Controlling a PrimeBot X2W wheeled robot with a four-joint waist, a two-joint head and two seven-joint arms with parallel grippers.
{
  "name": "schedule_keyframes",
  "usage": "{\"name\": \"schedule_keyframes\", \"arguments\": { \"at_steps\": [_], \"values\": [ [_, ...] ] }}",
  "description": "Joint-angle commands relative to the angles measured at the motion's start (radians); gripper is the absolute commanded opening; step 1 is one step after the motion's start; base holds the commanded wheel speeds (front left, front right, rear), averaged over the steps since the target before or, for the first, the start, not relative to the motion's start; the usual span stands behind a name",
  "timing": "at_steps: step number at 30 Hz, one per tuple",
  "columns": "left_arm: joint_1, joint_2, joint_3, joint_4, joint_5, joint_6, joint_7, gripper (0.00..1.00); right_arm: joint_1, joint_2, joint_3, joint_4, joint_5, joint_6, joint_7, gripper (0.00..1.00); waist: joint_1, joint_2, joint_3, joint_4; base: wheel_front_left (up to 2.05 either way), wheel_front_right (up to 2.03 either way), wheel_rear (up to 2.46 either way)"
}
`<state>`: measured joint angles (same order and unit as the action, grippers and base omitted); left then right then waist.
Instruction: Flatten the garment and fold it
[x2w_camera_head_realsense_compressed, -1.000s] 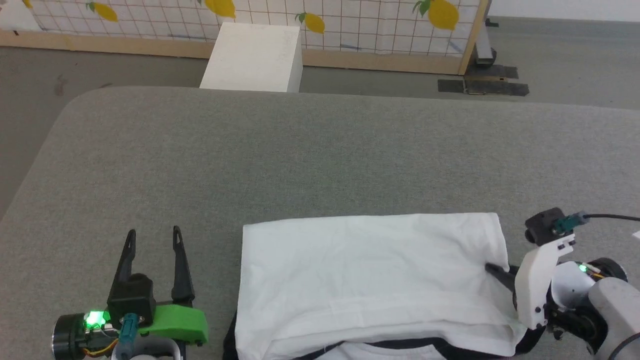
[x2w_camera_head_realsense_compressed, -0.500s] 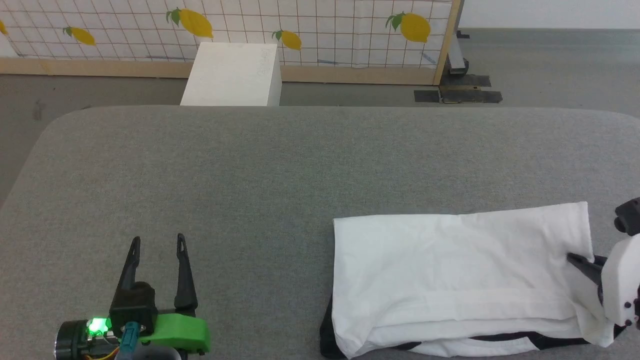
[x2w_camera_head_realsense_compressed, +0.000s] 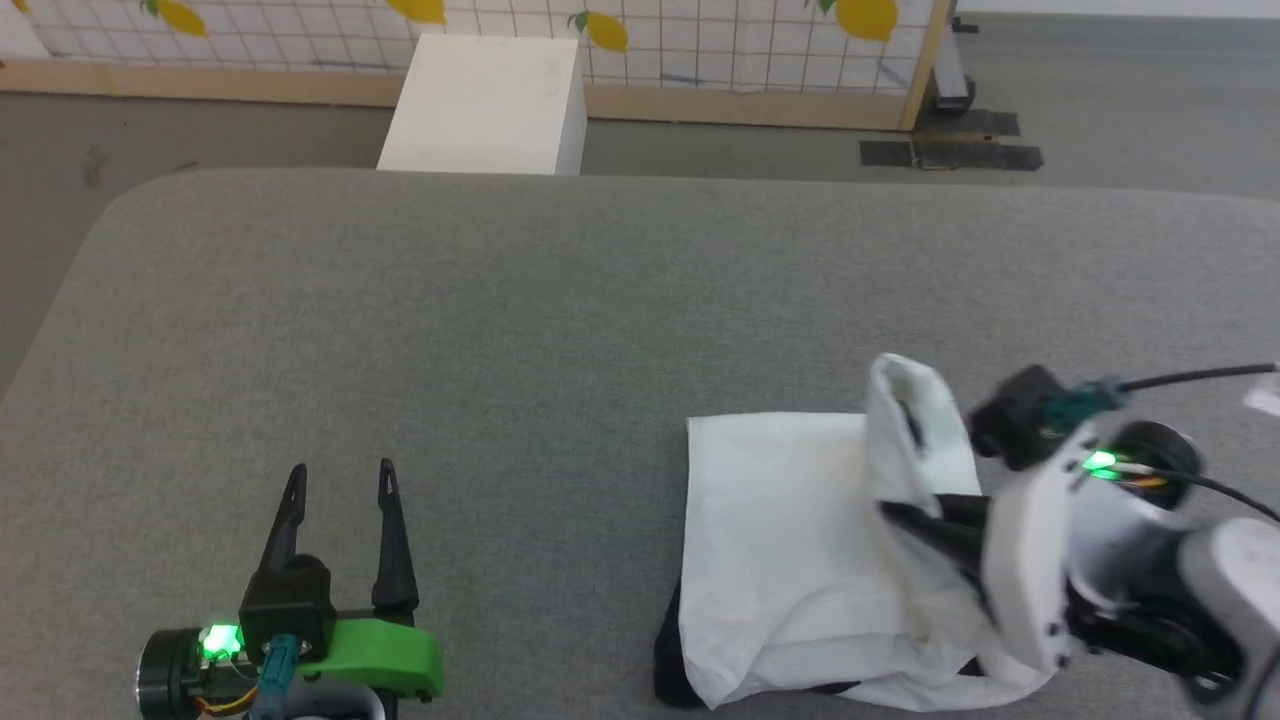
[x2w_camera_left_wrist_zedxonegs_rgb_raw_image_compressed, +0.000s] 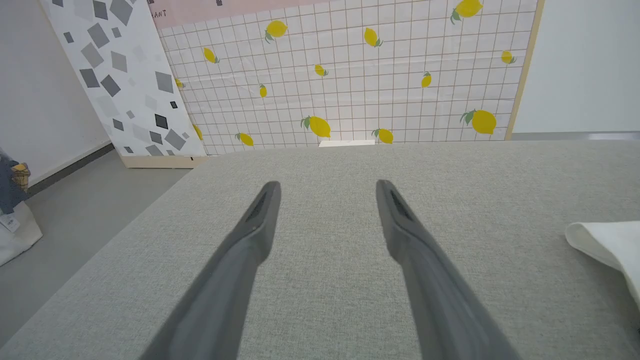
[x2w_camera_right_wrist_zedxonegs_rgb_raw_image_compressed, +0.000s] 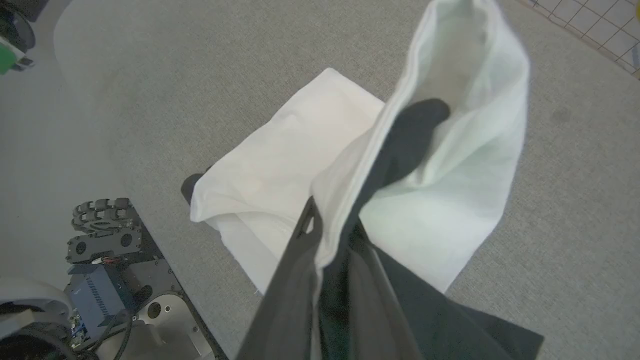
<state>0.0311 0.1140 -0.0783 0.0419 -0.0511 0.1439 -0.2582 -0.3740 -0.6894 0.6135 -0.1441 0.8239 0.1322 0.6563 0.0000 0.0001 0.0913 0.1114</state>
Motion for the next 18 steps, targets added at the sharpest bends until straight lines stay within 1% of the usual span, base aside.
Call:
{"name": "schedule_keyframes", "arguments": {
  "at_steps": [1,5,8,14,16,18],
  "values": [
    [-0.025,-0.009,0.003,0.004,0.002,-0.006,-0.004,1.00,-0.041,0.031,0.031,0.000,-0.018,-0.002,0.005,0.00,0.0000,-0.0001,0.025,0.024,0.00,0.00,0.00],
    [-0.043,-0.020,0.004,0.010,0.004,-0.012,-0.004,1.00,-0.129,0.120,0.129,0.070,-0.052,-0.002,-0.001,0.00,0.0000,-0.0001,0.048,0.044,0.00,0.00,0.00],
    [-0.061,-0.029,-0.002,0.016,0.006,-0.018,-0.004,1.00,-0.179,0.175,0.199,0.174,-0.081,-0.002,-0.019,0.00,0.0000,-0.0001,0.068,0.064,0.00,0.00,0.00],
    [-0.087,-0.043,0.000,0.022,0.002,-0.020,-0.004,1.00,-0.221,0.242,0.287,0.420,-0.118,-0.002,-0.076,0.00,0.0000,-0.0001,0.103,0.084,0.00,0.00,0.00],
    [-0.090,-0.046,0.003,0.024,0.002,-0.021,-0.004,1.00,-0.225,0.256,0.315,0.491,-0.125,-0.002,-0.102,0.00,0.0000,-0.0001,0.108,0.083,0.00,0.00,0.00],
    [-0.090,-0.048,0.008,0.026,0.002,-0.022,-0.004,1.00,-0.229,0.266,0.347,0.537,-0.125,-0.002,-0.132,0.00,0.0000,-0.0001,0.108,0.076,0.00,0.00,0.00]
  ]
}}
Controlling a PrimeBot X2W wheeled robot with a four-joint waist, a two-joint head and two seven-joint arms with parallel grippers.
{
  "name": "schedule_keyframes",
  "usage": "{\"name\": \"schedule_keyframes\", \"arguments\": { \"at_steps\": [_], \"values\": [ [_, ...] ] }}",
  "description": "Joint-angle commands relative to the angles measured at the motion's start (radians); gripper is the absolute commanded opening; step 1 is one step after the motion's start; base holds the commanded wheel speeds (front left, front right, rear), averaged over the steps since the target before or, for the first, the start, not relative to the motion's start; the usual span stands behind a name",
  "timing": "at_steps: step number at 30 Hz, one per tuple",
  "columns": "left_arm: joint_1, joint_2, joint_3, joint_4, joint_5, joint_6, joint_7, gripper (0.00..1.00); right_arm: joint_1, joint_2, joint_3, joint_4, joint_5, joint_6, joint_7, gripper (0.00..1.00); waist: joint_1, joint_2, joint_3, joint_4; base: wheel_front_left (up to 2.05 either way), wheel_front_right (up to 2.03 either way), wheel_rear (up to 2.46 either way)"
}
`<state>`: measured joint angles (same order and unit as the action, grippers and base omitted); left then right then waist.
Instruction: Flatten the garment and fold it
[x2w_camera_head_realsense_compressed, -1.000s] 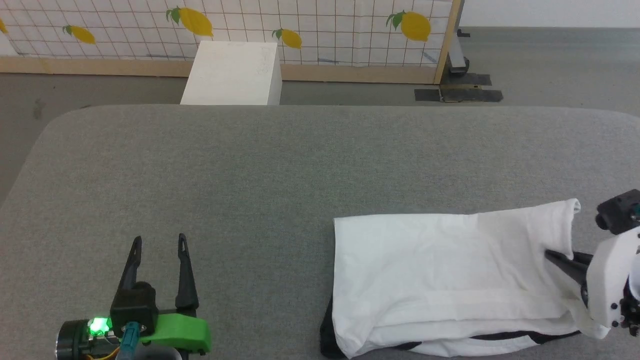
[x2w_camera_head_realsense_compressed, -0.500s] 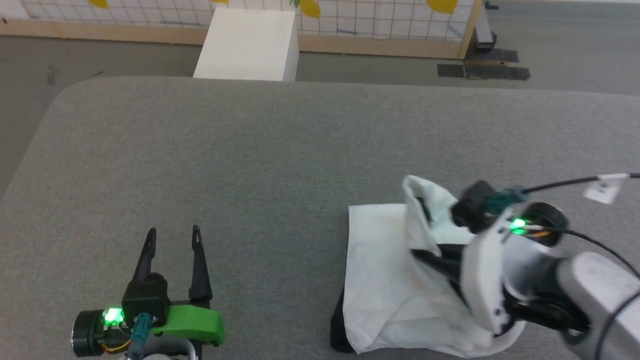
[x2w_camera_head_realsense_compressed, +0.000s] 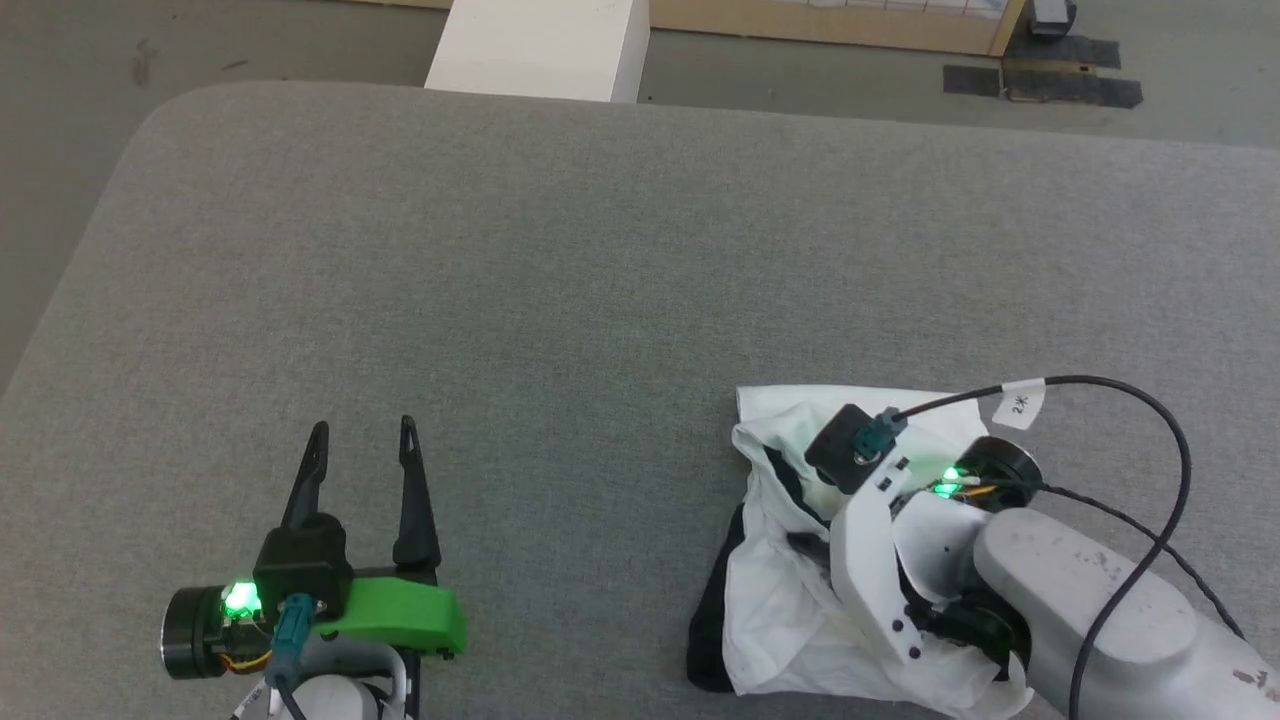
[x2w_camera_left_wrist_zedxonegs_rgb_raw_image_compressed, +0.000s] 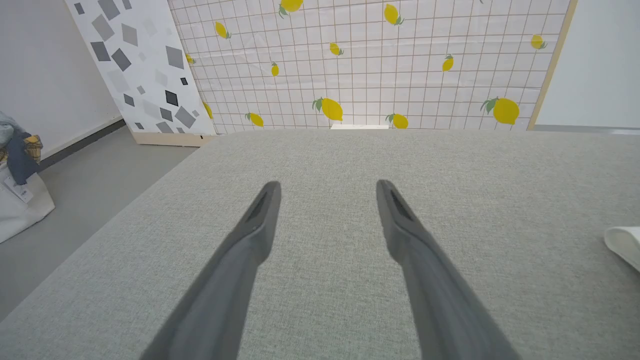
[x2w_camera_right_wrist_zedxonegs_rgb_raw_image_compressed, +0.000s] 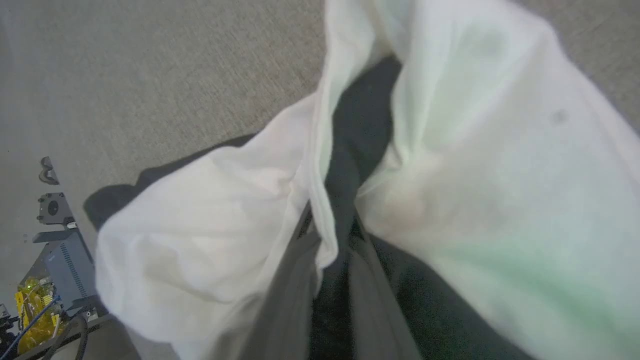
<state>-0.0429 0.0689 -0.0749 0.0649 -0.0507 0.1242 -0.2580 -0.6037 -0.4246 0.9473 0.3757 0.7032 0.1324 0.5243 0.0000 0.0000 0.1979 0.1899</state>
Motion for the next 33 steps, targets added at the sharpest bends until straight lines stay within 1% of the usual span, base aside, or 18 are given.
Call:
{"name": "schedule_keyframes", "arguments": {
  "at_steps": [1,2,3,4,7,9,11,13,16,18,21,23,26,27,28,30,31,33],
  "values": [
    [-0.014,-0.003,0.007,0.005,0.002,-0.002,-0.004,1.00,0.000,0.005,0.023,0.028,0.003,-0.002,-0.014,0.00,0.0000,0.0000,-0.001,-0.007,0.00,0.00,0.00],
    [-0.013,-0.004,0.010,0.007,0.003,-0.003,-0.004,1.00,-0.003,0.007,0.033,0.030,0.015,-0.002,-0.037,0.21,0.0000,0.0000,-0.007,-0.014,0.00,0.00,0.00],
    [-0.010,-0.004,0.014,0.008,0.004,-0.003,-0.004,1.00,-0.008,0.006,0.040,0.026,0.020,-0.002,-0.061,0.44,0.0000,0.0000,-0.012,-0.022,0.00,0.00,0.00],
    [-0.006,-0.004,0.019,0.009,0.006,-0.004,-0.004,1.00,-0.017,0.000,0.047,0.015,0.021,-0.002,-0.094,1.00,0.0000,0.0000,-0.020,-0.032,0.00,0.00,0.00],
    [0.008,0.002,0.034,0.009,0.010,-0.008,-0.004,1.00,-0.032,-0.028,0.042,-0.037,0.031,-0.002,-0.188,1.00,0.0000,0.0000,-0.047,-0.061,0.00,0.00,0.00],
    [0.019,0.005,0.045,0.008,0.011,-0.009,-0.004,1.00,-0.040,-0.054,0.013,-0.084,0.026,-0.002,-0.259,1.00,0.0000,0.0000,-0.065,-0.085,0.00,0.00,0.00],
    [0.028,0.007,0.054,0.005,0.014,-0.011,-0.004,1.00,-0.039,-0.080,-0.040,-0.123,0.011,-0.002,-0.331,1.00,0.0000,0.0000,-0.081,-0.107,0.00,0.00,0.00],
    [0.033,0.009,0.061,0.001,0.015,-0.013,-0.004,1.00,-0.028,-0.100,-0.114,-0.153,-0.012,-0.002,-0.402,1.00,0.0000,0.0000,-0.094,-0.127,0.00,0.00,0.00],
    [0.036,0.008,0.068,-0.006,0.017,-0.015,-0.004,1.00,0.007,-0.114,-0.263,-0.175,-0.080,-0.002,-0.513,1.00,0.0000,0.0000,-0.107,-0.147,0.00,0.00,0.00],
    [0.037,0.008,0.072,-0.011,0.017,-0.017,-0.004,1.00,0.045,-0.102,-0.380,-0.179,-0.121,-0.002,-0.577,1.00,0.0000,0.0000,-0.113,-0.155,0.00,0.00,0.00],
    [0.037,0.007,0.079,-0.021,0.017,-0.018,-0.004,1.00,0.104,-0.068,-0.558,-0.188,-0.187,-0.002,-0.657,1.00,0.0000,0.0000,-0.120,-0.162,0.00,0.00,0.00],
    [0.040,0.006,0.084,-0.030,0.018,-0.020,-0.004,1.00,0.149,-0.031,-0.695,-0.210,-0.246,-0.002,-0.707,1.00,0.0000,0.0000,-0.123,-0.165,0.00,0.00,0.00],
    [0.045,0.003,0.085,-0.045,0.018,-0.019,-0.004,1.00,0.205,0.031,-0.848,-0.252,-0.298,-0.002,-0.741,1.00,0.0000,0.0000,-0.126,-0.160,0.00,0.00,0.00],
    [0.047,0.002,0.084,-0.051,0.018,-0.021,-0.004,1.00,0.244,0.074,-0.931,-0.286,-0.313,-0.002,-0.744,1.00,0.0000,0.0000,-0.127,-0.151,0.00,0.00,0.00],
    [0.049,0.001,0.083,-0.055,0.018,-0.021,-0.004,1.00,0.266,0.091,-0.956,-0.300,-0.318,-0.002,-0.724,1.00,0.0000,0.0000,-0.128,-0.145,0.00,0.00,0.00],
    [0.049,-0.001,0.082,-0.061,0.017,-0.024,-0.004,1.00,0.292,0.103,-0.982,-0.328,-0.330,-0.002,-0.685,1.00,0.0000,0.0000,-0.126,-0.134,0.00,0.00,0.00],
    [0.049,-0.001,0.082,-0.063,0.016,-0.025,-0.004,1.00,0.302,0.102,-0.980,-0.335,-0.333,-0.002,-0.654,1.00,0.0000,0.0000,-0.125,-0.129,0.00,0.00,0.00],
    [0.050,-0.002,0.083,-0.067,0.016,-0.027,-0.004,1.00,0.315,0.089,-0.952,-0.335,-0.328,-0.002,-0.546,1.00,0.0000,0.0000,-0.121,-0.122,0.00,0.00,0.00]
  ]
}}
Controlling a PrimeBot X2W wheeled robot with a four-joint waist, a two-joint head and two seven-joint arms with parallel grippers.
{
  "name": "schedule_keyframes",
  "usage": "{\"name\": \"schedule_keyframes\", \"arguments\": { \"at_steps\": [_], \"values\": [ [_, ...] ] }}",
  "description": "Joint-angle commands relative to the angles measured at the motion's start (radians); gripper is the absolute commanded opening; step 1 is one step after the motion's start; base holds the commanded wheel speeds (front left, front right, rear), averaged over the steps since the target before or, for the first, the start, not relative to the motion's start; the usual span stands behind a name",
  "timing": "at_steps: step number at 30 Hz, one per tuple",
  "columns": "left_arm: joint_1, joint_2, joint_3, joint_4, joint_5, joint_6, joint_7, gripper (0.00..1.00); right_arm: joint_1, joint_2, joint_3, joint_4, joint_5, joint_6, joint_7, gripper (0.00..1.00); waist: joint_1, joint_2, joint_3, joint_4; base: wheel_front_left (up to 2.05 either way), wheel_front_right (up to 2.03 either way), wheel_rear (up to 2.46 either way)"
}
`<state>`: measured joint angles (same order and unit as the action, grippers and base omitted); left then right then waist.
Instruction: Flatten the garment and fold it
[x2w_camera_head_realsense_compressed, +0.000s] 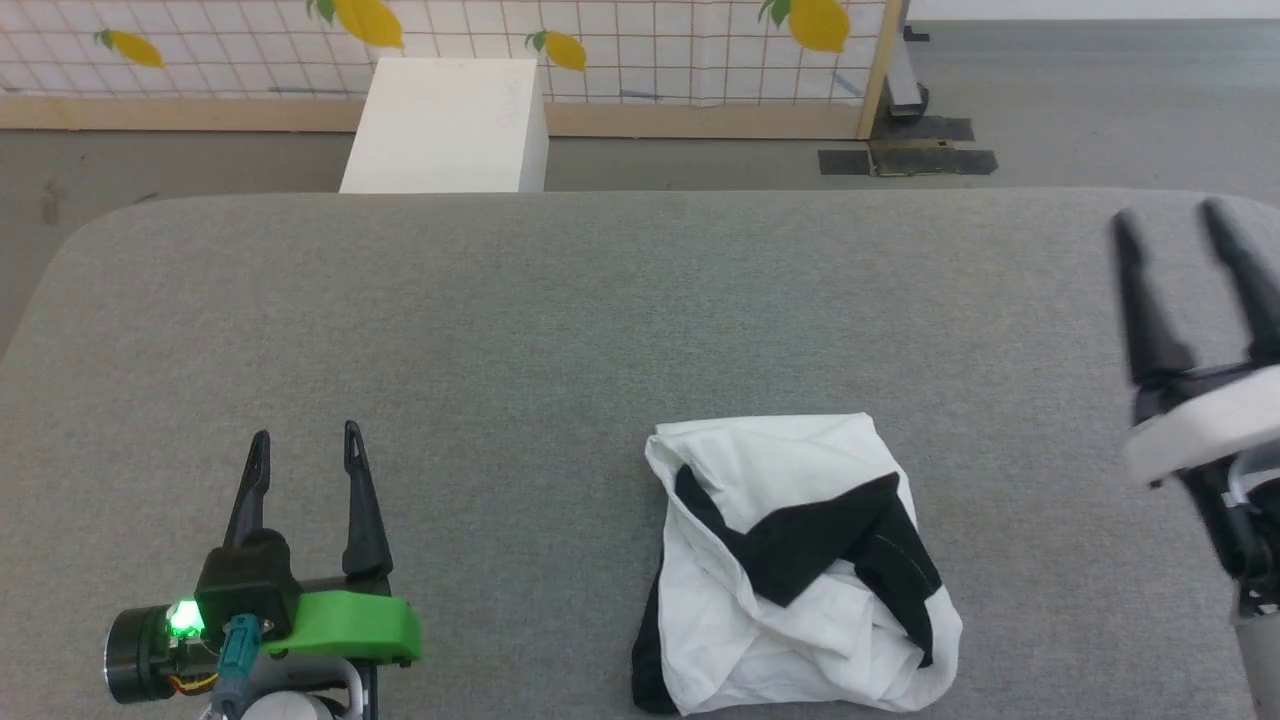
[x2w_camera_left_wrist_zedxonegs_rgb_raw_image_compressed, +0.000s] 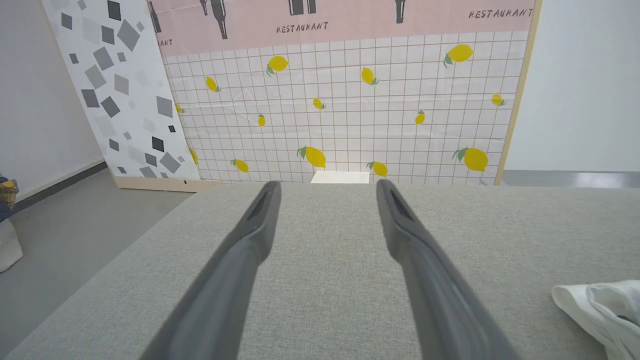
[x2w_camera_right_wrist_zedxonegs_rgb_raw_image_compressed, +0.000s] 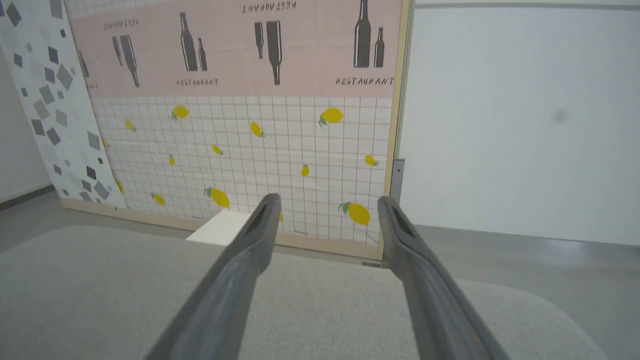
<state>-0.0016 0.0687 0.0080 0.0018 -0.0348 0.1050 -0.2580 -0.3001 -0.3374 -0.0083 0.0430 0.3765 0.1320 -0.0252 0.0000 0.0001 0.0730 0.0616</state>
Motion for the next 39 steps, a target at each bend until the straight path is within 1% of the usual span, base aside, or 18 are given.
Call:
{"name": "schedule_keyframes", "arguments": {
  "at_steps": [1,4,5,7,9,11,13,15,19,21,24,26,27,28,33,36,39],
  "values": [
    [0.008,-0.003,0.000,-0.004,0.000,-0.009,-0.004,1.00,0.012,-0.014,0.034,0.003,0.014,-0.001,0.082,1.00,0.0000,-0.0001,0.006,0.013,0.00,0.00,0.00],
    [0.005,-0.004,-0.001,-0.001,0.001,-0.013,-0.004,1.00,-0.002,-0.068,0.116,0.024,0.065,-0.001,0.292,1.00,0.0000,-0.0001,0.015,0.028,0.00,0.00,0.00],
    [0.003,-0.005,-0.003,0.000,0.000,-0.013,-0.004,1.00,-0.009,-0.090,0.152,0.038,0.096,-0.001,0.379,1.00,0.0000,-0.0001,0.019,0.033,0.00,0.00,0.00],
    [-0.002,-0.007,-0.009,0.001,-0.002,-0.013,-0.004,1.00,-0.022,-0.125,0.209,0.060,0.157,-0.001,0.517,1.00,0.0000,-0.0001,0.030,0.047,0.00,0.00,0.00],
    [-0.009,-0.010,-0.018,0.003,-0.005,-0.013,-0.004,1.00,-0.033,-0.165,0.270,0.082,0.211,-0.001,0.632,1.00,0.0000,-0.0001,0.045,0.063,0.00,0.00,0.00],
    [-0.016,-0.012,-0.027,0.004,-0.008,-0.011,-0.004,1.00,-0.047,-0.194,0.319,0.108,0.255,-0.001,0.709,1.00,0.0000,-0.0001,0.061,0.078,0.00,0.00,0.00],
    [-0.026,-0.014,-0.031,0.007,-0.014,-0.010,-0.004,1.00,-0.057,-0.203,0.352,0.142,0.301,-0.001,0.760,1.00,0.0000,-0.0001,0.078,0.092,0.00,0.00,0.00],
    [-0.037,-0.015,-0.036,0.011,-0.019,-0.009,-0.004,1.00,-0.067,-0.199,0.382,0.174,0.339,-0.001,0.788,1.00,0.0000,-0.0001,0.098,0.106,0.00,0.00,0.00],
    [-0.056,-0.017,-0.047,0.014,-0.023,-0.007,-0.004,1.00,-0.070,-0.150,0.430,0.238,0.413,-0.001,0.801,1.00,0.0000,-0.0001,0.126,0.128,0.00,0.00,0.00],
    [-0.062,-0.017,-0.050,0.015,-0.024,-0.004,-0.004,1.00,-0.062,-0.138,0.477,0.262,0.421,-0.001,0.809,1.00,0.0000,-0.0001,0.136,0.134,0.00,0.00,0.00],
    [-0.069,-0.018,-0.055,0.017,-0.026,0.000,-0.004,1.00,-0.043,-0.141,0.565,0.297,0.413,-0.001,0.809,1.00,0.0000,-0.0001,0.143,0.138,0.00,0.00,0.00],
    [-0.070,-0.018,-0.056,0.019,-0.027,0.002,-0.004,1.00,-0.036,-0.139,0.597,0.314,0.425,-0.001,0.794,1.00,0.0000,-0.0001,0.141,0.137,0.00,0.00,0.00],
    [-0.069,-0.018,-0.056,0.020,-0.027,0.004,-0.004,1.00,-0.037,-0.140,0.612,0.315,0.429,-0.001,0.784,0.65,0.0000,-0.0001,0.138,0.135,0.00,0.00,0.00],
    [-0.067,-0.018,-0.054,0.020,-0.027,0.006,-0.004,1.00,-0.044,-0.142,0.624,0.312,0.430,-0.001,0.754,0.00,0.0000,-0.0001,0.134,0.129,0.00,0.00,0.00],
    [-0.053,-0.018,-0.042,0.023,-0.023,0.007,-0.004,1.00,-0.093,-0.162,0.647,0.296,0.457,-0.001,0.650,0.00,0.0000,-0.0001,0.101,0.092,0.00,0.00,0.00],
    [-0.042,-0.018,-0.030,0.020,-0.022,0.005,-0.004,1.00,-0.127,-0.186,0.653,0.244,0.471,-0.001,0.585,0.00,0.0000,-0.0001,0.081,0.056,0.00,0.00,0.00],
    [-0.030,-0.018,-0.012,0.011,-0.021,0.005,-0.004,1.00,-0.153,-0.222,0.673,0.167,0.471,-0.001,0.547,0.00,0.0000,-0.0001,0.077,0.000,0.00,0.00,0.00]
  ]
}}
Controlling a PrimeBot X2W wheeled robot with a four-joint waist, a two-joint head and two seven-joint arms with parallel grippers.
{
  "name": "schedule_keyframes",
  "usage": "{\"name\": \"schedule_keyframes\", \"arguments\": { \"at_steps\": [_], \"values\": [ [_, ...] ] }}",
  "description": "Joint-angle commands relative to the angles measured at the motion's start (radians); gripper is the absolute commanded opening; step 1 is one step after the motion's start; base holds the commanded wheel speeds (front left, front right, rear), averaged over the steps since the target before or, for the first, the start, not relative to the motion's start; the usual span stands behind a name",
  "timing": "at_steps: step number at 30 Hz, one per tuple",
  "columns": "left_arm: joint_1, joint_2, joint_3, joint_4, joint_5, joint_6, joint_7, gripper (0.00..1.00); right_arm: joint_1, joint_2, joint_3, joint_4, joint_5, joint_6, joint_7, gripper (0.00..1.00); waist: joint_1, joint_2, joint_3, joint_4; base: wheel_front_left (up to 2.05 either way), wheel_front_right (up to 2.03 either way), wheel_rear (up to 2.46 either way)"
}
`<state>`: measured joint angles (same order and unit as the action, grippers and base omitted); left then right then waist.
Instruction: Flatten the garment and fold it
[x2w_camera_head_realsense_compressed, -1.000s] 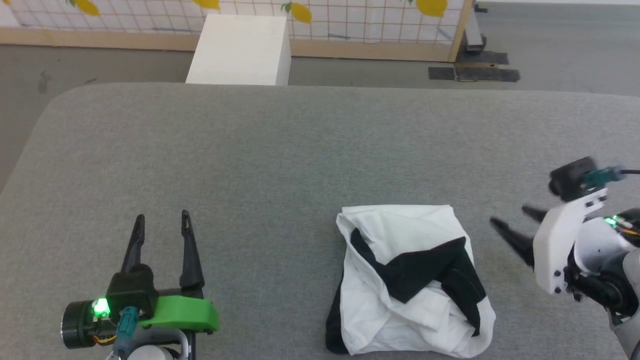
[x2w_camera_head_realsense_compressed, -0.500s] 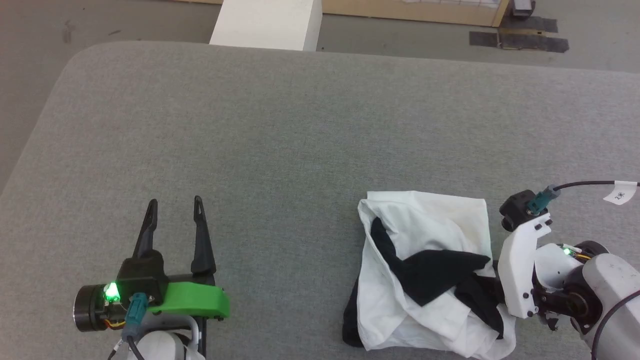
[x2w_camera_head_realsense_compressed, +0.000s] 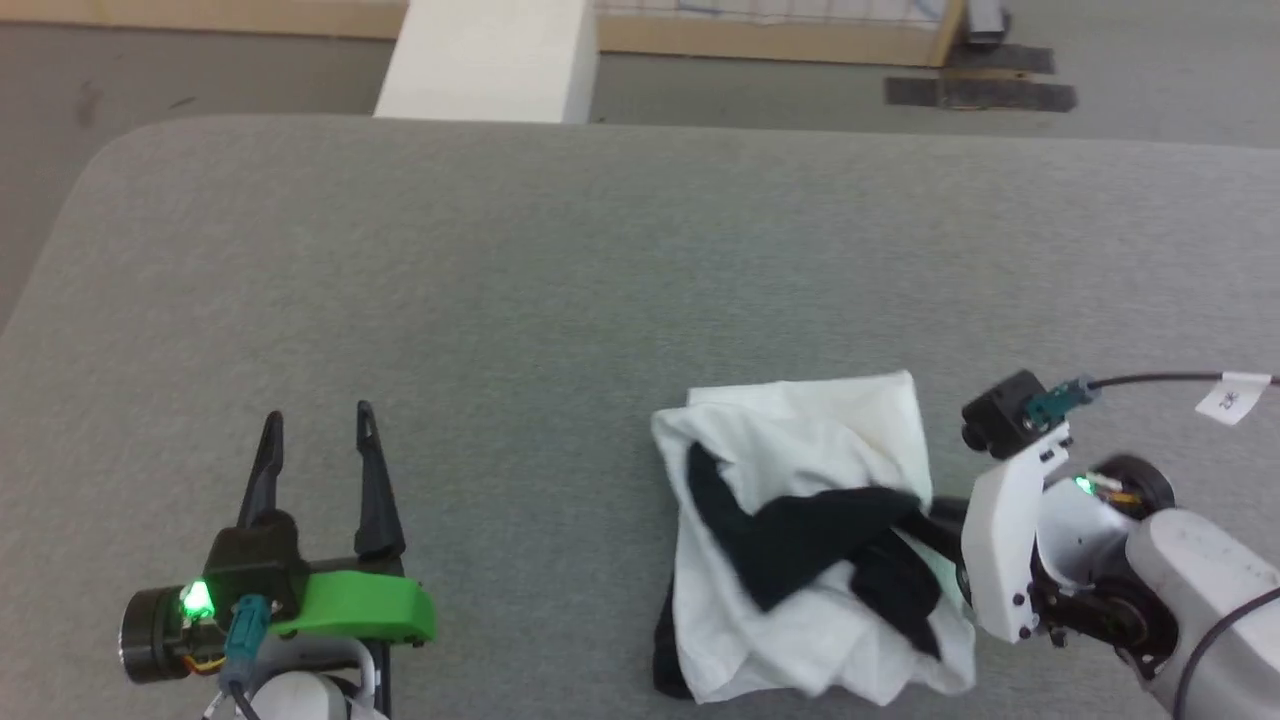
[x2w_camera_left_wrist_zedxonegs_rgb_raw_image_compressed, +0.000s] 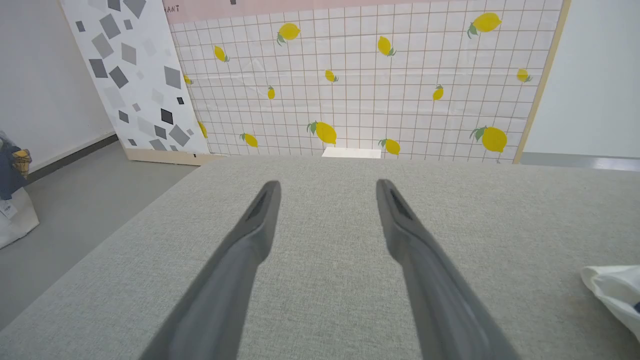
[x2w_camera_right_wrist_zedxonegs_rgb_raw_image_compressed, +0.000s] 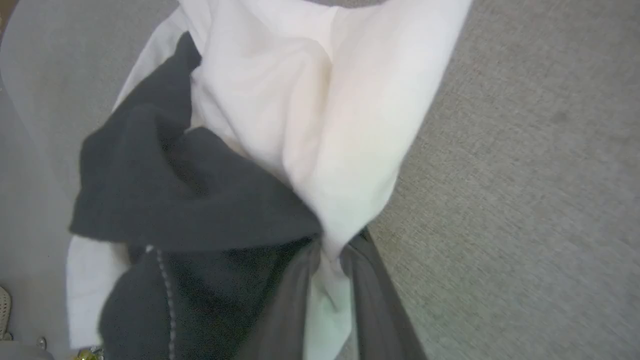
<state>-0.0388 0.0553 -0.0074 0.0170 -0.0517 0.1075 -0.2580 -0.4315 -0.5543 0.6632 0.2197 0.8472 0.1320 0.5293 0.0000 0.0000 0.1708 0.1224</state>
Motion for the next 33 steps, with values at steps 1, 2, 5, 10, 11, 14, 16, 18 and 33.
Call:
{"name": "schedule_keyframes", "arguments": {
  "at_steps": [1,2,5,10,11,14,16,18,33],
  "values": [
    [0.010,-0.005,0.011,-0.008,-0.004,0.002,-0.004,1.00,-0.028,-0.023,0.011,-0.040,-0.002,-0.001,-0.013,0.00,0.0000,0.0000,-0.018,-0.086,0.00,0.00,0.00],
    [0.012,-0.005,0.020,-0.013,-0.004,0.003,-0.004,1.00,-0.034,-0.037,0.017,-0.065,-0.002,-0.001,-0.017,0.00,0.0000,0.0000,-0.013,-0.110,0.00,0.00,0.00],
    [0.019,-0.005,0.037,-0.038,0.002,0.011,-0.004,1.00,-0.052,-0.091,0.029,-0.128,-0.016,-0.001,-0.021,0.00,0.0000,0.0000,0.011,-0.196,0.00,0.00,0.00],
    [0.009,0.000,0.058,-0.073,0.014,0.014,-0.004,1.00,-0.079,-0.154,0.017,-0.149,-0.036,-0.001,-0.033,0.00,0.0000,0.0000,0.071,-0.319,0.00,0.00,0.00],
    [0.003,0.005,0.063,-0.079,0.018,0.014,-0.004,1.00,-0.090,-0.169,0.021,-0.150,-0.051,-0.001,-0.035,0.00,0.0000,0.0000,0.090,-0.345,0.00,0.00,0.00],
    [-0.020,0.022,0.070,-0.092,0.030,0.008,-0.004,1.00,-0.126,-0.202,0.014,-0.122,-0.086,-0.001,-0.057,0.00,0.0000,0.0000,0.136,-0.390,0.00,0.00,0.00],
    [-0.036,0.034,0.071,-0.103,0.039,0.005,-0.004,1.00,-0.165,-0.226,0.007,-0.084,-0.130,-0.001,-0.082,0.00,0.0000,0.0000,0.169,-0.409,0.00,0.00,0.00],
    [-0.055,0.041,0.066,-0.117,0.047,0.005,-0.004,1.00,-0.207,-0.254,0.003,-0.033,-0.185,-0.001,-0.111,0.00,0.0000,0.0000,0.202,-0.411,0.00,0.00,0.00],
    [-0.204,0.083,0.021,-0.225,0.068,-0.005,-0.004,1.00,-0.501,-0.326,-0.087,0.397,-0.410,-0.001,-0.223,0.00,0.0000,0.0000,0.427,-0.324,0.00,0.00,0.00]
  ]
}}
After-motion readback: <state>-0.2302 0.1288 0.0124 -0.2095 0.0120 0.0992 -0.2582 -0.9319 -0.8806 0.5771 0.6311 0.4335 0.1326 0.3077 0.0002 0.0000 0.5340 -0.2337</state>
